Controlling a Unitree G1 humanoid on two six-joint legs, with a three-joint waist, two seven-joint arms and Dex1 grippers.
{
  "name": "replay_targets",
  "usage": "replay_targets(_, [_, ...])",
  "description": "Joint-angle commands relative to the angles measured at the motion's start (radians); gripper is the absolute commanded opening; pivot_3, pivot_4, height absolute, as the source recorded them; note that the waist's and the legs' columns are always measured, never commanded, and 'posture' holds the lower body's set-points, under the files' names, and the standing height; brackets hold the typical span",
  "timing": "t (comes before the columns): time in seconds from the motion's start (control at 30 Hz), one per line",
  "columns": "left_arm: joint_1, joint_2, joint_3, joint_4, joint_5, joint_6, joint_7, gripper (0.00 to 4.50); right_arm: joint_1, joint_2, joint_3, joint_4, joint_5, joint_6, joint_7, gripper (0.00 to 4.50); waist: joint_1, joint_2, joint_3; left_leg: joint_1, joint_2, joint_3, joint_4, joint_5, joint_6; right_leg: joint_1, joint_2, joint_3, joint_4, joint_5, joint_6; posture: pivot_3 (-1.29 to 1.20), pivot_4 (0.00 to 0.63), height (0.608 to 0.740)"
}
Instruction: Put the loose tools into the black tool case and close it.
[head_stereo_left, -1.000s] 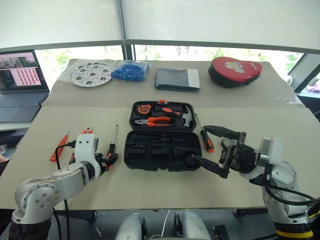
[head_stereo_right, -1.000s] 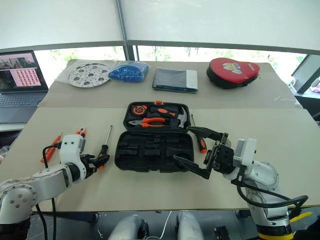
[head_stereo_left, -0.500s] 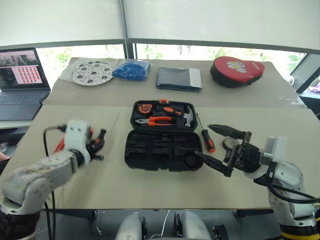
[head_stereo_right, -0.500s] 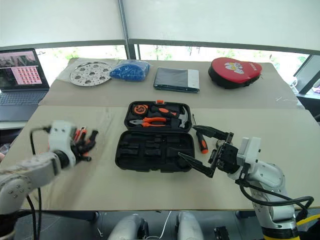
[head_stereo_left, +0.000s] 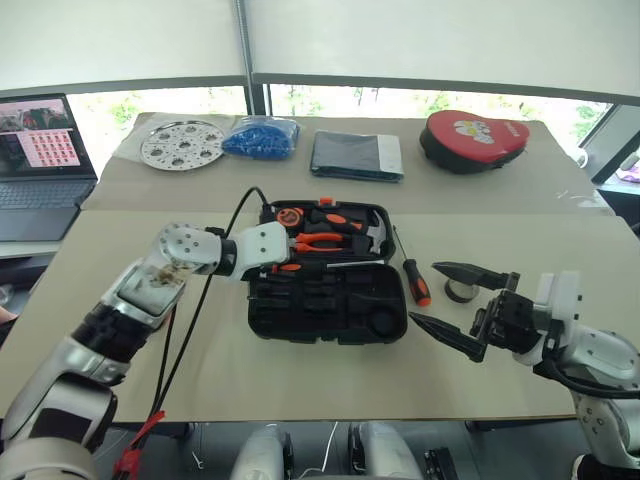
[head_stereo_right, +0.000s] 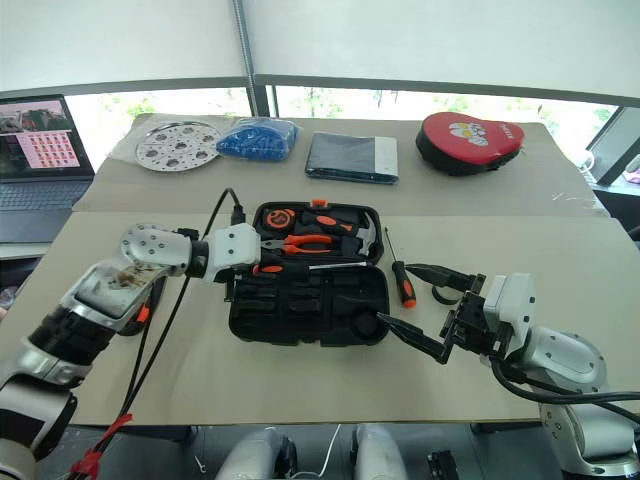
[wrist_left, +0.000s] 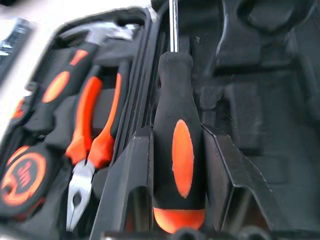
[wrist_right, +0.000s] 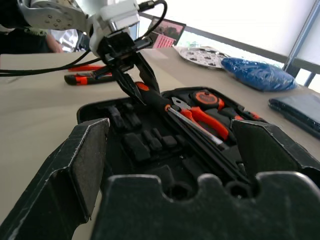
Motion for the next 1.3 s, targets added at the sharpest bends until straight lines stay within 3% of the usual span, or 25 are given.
replay_targets(0.03, [-0.061, -0.057, -0.024, 0.094, 0.093, -0.030, -0.030, 0.87, 0.045, -0.006, -0.045, -0.040, -0.012, -0.007, -0.007, 4.50, 0.000, 0.000, 0.000, -0.001, 0.000, 0.000, 0.000, -0.001, 0.001, 0.000, 0.000, 0.000, -0.001, 0.000, 0.001, 0.00, 0.150, 0.740])
replay_targets(0.5, [-0.063, -0.102, -0.001, 0.149, 0.219, -0.047, -0.084, 0.87, 0.135, 0.056, -0.058, 0.006, -0.022, -0.115, 0.068, 4.50, -0.001, 0.000, 0.000, -0.010, -0.001, -0.001, 0.011, -0.004, 0.006, -0.002, -0.004, 0.000, -0.004, 0.003, 0.011, 0.00, 0.150, 0.740])
replay_targets(0.53, [-0.068, -0.112, 0.010, 0.157, 0.225, -0.066, -0.063, 1.89, 0.136, 0.058, -0.057, 0.011, -0.021, -0.119, 0.074, 4.50, -0.002, 0.000, 0.000, -0.010, -0.001, -0.001, 0.011, -0.003, 0.006, -0.002, -0.004, 0.000, -0.004, 0.003, 0.011, 0.00, 0.150, 0.740])
replay_targets(0.67, [-0.060, -0.219, 0.144, 0.104, 0.061, -0.023, -0.039, 3.19, 0.147, 0.069, -0.055, 0.022, -0.003, -0.125, 0.098, 4.50, 0.009, 0.000, 0.000, -0.012, -0.001, -0.001, 0.015, -0.003, 0.005, -0.003, -0.004, -0.001, -0.002, 0.003, 0.012, 0.00, 0.150, 0.740])
replay_targets(0.8, [-0.030, -0.237, 0.217, 0.067, -0.006, 0.025, -0.050, 3.19, 0.155, 0.083, -0.064, 0.039, 0.001, -0.135, 0.115, 4.50, 0.005, 0.000, 0.000, -0.014, 0.000, -0.001, 0.018, -0.004, 0.007, -0.003, -0.005, -0.001, -0.002, 0.004, 0.013, 0.00, 0.150, 0.740])
replay_targets(0.93, [0.048, -0.232, 0.225, 0.087, -0.024, 0.055, -0.062, 2.19, 0.154, 0.093, -0.074, 0.057, 0.004, -0.145, 0.120, 4.50, -0.009, 0.003, -0.002, -0.011, -0.001, -0.001, 0.017, -0.004, 0.006, -0.003, -0.004, 0.001, -0.002, 0.004, 0.013, 0.00, 0.150, 0.740])
replay_targets(1.1, [0.071, -0.306, 0.236, 0.182, -0.003, 0.045, 0.019, 0.12, 0.152, 0.106, -0.068, 0.065, -0.004, -0.152, 0.124, 4.50, 0.005, 0.003, -0.001, -0.013, -0.001, -0.002, 0.018, -0.004, 0.006, -0.003, -0.005, 0.000, -0.001, 0.005, 0.014, 0.00, 0.150, 0.740])
replay_targets(1.3, [0.086, -0.329, 0.178, 0.217, 0.051, 0.070, 0.021, 0.02, 0.149, 0.119, -0.059, 0.058, -0.009, -0.150, 0.121, 4.50, 0.007, 0.003, -0.002, -0.012, -0.002, -0.002, 0.019, -0.007, 0.012, 0.000, -0.005, 0.001, -0.002, 0.005, 0.015, 0.00, 0.150, 0.740])
